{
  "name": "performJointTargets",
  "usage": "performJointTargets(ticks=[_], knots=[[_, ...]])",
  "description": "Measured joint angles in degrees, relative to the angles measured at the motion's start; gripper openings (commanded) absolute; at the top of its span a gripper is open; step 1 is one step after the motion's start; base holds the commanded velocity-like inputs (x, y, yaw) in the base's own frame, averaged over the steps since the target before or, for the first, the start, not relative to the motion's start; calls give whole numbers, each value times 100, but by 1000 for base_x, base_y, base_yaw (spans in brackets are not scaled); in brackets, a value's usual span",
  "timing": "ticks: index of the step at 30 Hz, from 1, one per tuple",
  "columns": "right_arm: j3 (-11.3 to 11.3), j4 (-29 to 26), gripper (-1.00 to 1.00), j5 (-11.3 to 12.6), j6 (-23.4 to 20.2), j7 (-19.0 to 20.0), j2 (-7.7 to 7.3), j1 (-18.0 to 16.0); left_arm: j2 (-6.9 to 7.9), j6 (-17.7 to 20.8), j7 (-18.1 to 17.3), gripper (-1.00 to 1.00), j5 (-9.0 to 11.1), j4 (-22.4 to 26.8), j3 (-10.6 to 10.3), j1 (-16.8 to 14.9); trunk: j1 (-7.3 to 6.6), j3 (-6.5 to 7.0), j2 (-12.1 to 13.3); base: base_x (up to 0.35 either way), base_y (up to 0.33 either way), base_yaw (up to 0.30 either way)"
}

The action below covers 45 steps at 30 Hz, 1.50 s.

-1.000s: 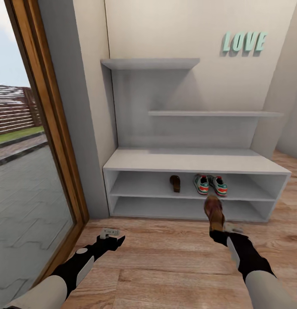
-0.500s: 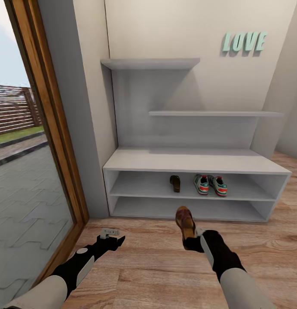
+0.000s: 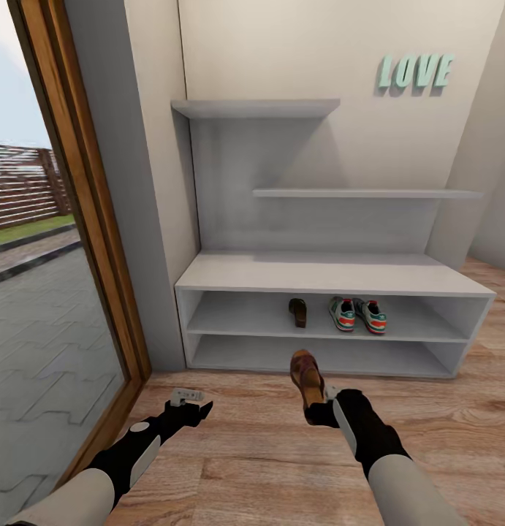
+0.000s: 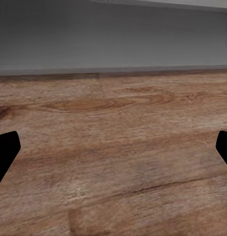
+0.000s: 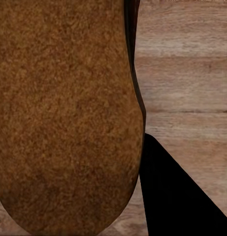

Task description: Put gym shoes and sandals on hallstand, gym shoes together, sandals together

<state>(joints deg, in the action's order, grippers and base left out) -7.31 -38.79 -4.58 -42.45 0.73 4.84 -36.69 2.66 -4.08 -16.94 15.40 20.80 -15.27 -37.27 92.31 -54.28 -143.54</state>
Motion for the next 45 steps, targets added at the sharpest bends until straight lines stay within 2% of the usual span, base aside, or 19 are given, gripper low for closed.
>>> performJointTargets(ticks=[7,15,19,24,26,28,30,34,45], knots=[[82,-1,-100,-32,1,-7,0,-1,0,3,-3,100,-6,0,-4,-1,0,0,0,0,0,6],[93,5,-100,-40,9,-13,1,1,-7,6,-48,100,-4,3,-15,0,0,-16,0,0,0,225],[87,5,-100,-40,12,-13,1,1,-4,5,-623,100,4,3,-19,0,0,-29,0,0,0,279],[85,5,-100,-41,10,-10,1,0,-17,8,-997,100,10,3,-53,6,0,-46,0,0,0,280],[80,5,-100,-43,12,-10,-4,0,-36,11,-1269,100,14,1,-141,7,0,-52,0,0,0,270],[74,4,-100,-44,11,-9,-11,2,-89,16,-1683,100,21,-4,-344,7,0,-58,0,0,0,184],[71,3,-100,-41,11,-10,-15,1,-114,16,-1848,100,25,-3,-460,7,0,-61,0,0,0,87],[67,2,-100,-44,36,-35,-22,0,-137,18,-2008,100,32,-3,-586,5,-1,-63,0,49,0,27],[32,10,-100,-25,54,-56,-34,2,-166,18,-2028,100,33,-3,-608,6,-4,-63,0,308,0,1]])
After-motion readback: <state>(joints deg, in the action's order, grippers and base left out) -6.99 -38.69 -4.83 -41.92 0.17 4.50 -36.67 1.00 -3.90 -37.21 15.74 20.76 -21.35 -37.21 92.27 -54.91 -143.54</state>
